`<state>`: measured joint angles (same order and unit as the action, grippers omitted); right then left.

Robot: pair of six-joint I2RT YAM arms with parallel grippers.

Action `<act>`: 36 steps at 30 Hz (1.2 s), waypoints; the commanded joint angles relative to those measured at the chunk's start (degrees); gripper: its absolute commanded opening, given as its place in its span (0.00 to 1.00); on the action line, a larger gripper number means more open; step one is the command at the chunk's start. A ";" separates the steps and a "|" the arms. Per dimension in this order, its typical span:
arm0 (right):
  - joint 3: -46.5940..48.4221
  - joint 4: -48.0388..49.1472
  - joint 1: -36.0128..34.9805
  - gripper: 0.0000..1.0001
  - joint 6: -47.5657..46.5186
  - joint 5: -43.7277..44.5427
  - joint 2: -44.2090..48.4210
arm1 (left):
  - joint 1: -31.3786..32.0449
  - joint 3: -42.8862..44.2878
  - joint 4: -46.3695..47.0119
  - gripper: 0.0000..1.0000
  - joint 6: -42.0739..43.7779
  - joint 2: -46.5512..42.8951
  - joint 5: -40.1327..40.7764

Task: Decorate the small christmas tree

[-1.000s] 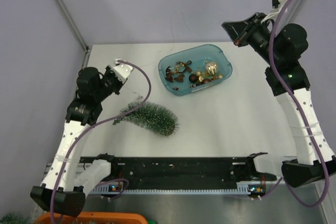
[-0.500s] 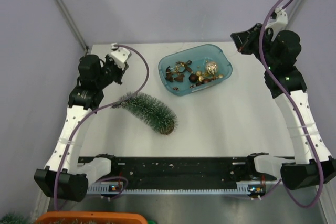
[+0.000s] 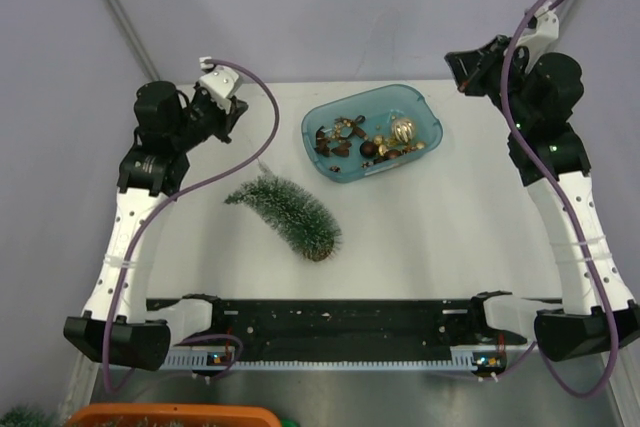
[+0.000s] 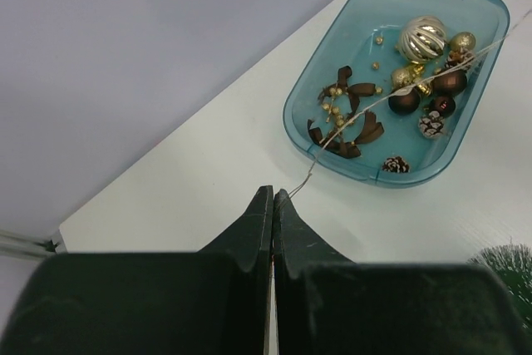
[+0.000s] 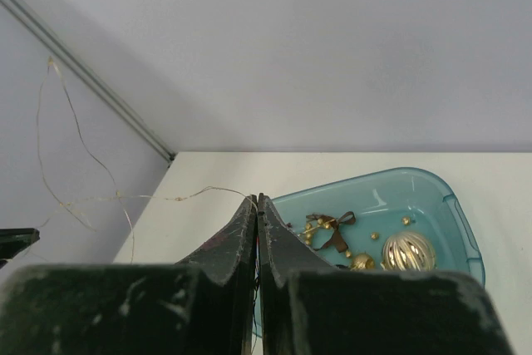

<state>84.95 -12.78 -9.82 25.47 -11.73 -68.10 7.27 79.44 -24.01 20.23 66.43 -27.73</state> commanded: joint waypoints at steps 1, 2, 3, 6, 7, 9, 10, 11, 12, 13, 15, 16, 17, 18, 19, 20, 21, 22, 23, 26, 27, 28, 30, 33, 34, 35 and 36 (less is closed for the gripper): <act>3.38 2.05 0.68 0.00 -0.60 0.48 -1.33 | -1.11 1.33 -2.53 0.00 3.32 -2.80 0.39; 3.47 2.40 0.60 0.00 -0.51 0.30 -1.60 | -1.38 1.51 -2.88 0.00 3.76 -3.15 0.30; 3.47 2.75 0.68 0.00 -0.51 0.04 -1.69 | -1.64 1.68 -3.06 0.00 3.85 -3.50 0.22; 3.47 3.19 0.60 0.00 -0.25 -0.31 -2.22 | -2.61 3.35 -4.90 0.00 3.94 -3.59 -0.31; 3.30 3.20 0.60 0.00 -0.25 -0.58 -2.30 | -3.04 4.14 -5.52 0.00 4.20 -3.42 -0.49; 2.60 3.63 0.60 0.00 0.10 -1.63 -2.57 | -4.36 5.72 -6.92 0.00 3.94 -2.72 -0.23; 2.07 4.16 0.68 0.00 0.19 -2.24 -2.57 | -5.32 6.77 -7.45 0.00 2.55 -2.10 -0.05; 1.28 4.68 0.60 0.00 0.71 -3.03 -2.57 | -6.90 7.74 -7.63 0.00 0.62 -0.97 -0.66; 0.58 5.56 0.60 0.00 1.33 -4.08 -2.48 | -9.70 9.05 -8.59 0.00 -1.05 -0.09 -2.93; -0.47 6.53 0.60 0.00 1.94 -5.14 -2.39 | -11.82 10.20 -10.25 0.00 -1.94 1.14 -5.30; -2.58 8.89 0.60 0.00 3.70 -7.60 -2.31 | -14.20 11.26 -13.15 0.00 -1.95 2.82 -8.13; -3.81 10.30 0.60 0.00 4.84 -9.09 -2.04 | -14.56 10.83 -14.30 0.00 -0.99 3.00 -8.48; -5.04 11.79 0.60 0.00 5.81 -10.32 -2.04 | -14.56 9.87 -14.92 0.00 -0.37 2.91 -8.49; -6.27 12.24 0.60 0.00 6.60 -11.64 -1.95 | -14.74 8.29 -15.01 0.00 0.16 2.30 -8.66; -7.42 14.68 0.68 0.00 7.30 -12.52 -1.87 | -14.65 6.71 -14.84 0.00 0.51 1.43 -9.10; -8.12 15.58 0.68 0.00 7.57 -13.23 -1.95 | -14.74 4.69 -14.58 0.00 0.95 0.46 -9.10; -9.00 16.11 0.60 0.00 7.92 -14.02 -2.04 | -14.74 2.50 -14.14 0.00 0.87 -0.68 -9.01; -9.62 16.29 0.60 0.00 8.01 -14.55 -1.95 | -14.65 0.91 -13.79 0.00 0.95 -1.39 -8.66; -10.23 16.38 0.68 0.00 7.84 -14.99 -2.04 | -14.65 -0.76 -13.96 0.00 1.30 -2.09 -8.49; -13.30 17.17 0.60 0.00 8.10 -15.52 -1.60 | -14.74 -4.28 -15.27 0.00 2.01 -3.41 -8.39; -14.88 17.69 0.60 0.00 8.45 -15.61 -1.43 | -14.65 -5.25 -15.80 0.00 2.27 -3.59 -8.75; -15.94 18.22 0.60 0.00 8.80 -15.35 -1.25 | -14.65 -6.56 -16.50 0.00 2.53 -3.94 -9.18; -17.61 19.19 0.60 0.00 9.77 -15.26 -1.16 | -14.65 -8.85 -16.77 0.00 2.45 -4.64 -10.50; -18.41 19.54 0.60 0.00 10.65 -14.38 -1.60 | -14.65 -11.49 -15.98 0.00 1.05 -5.08 -12.17; -18.41 19.54 0.68 0.00 10.91 -13.86 -1.86 | -14.65 -12.37 -15.63 0.02 0.43 -5.09 -12.87; -18.33 19.37 0.60 0.00 11.00 -12.98 -1.87 | -14.65 -12.81 -15.45 0.05 -0.10 -5.00 -13.49; -18.06 19.02 0.68 0.00 10.91 -12.36 -1.95 | -14.65 -13.25 -15.45 0.09 -0.45 -4.91 -14.54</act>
<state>65.91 2.13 -9.82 35.16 -25.69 -70.91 -7.09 67.92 -41.17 21.43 62.72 -37.76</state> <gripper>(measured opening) 0.003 0.041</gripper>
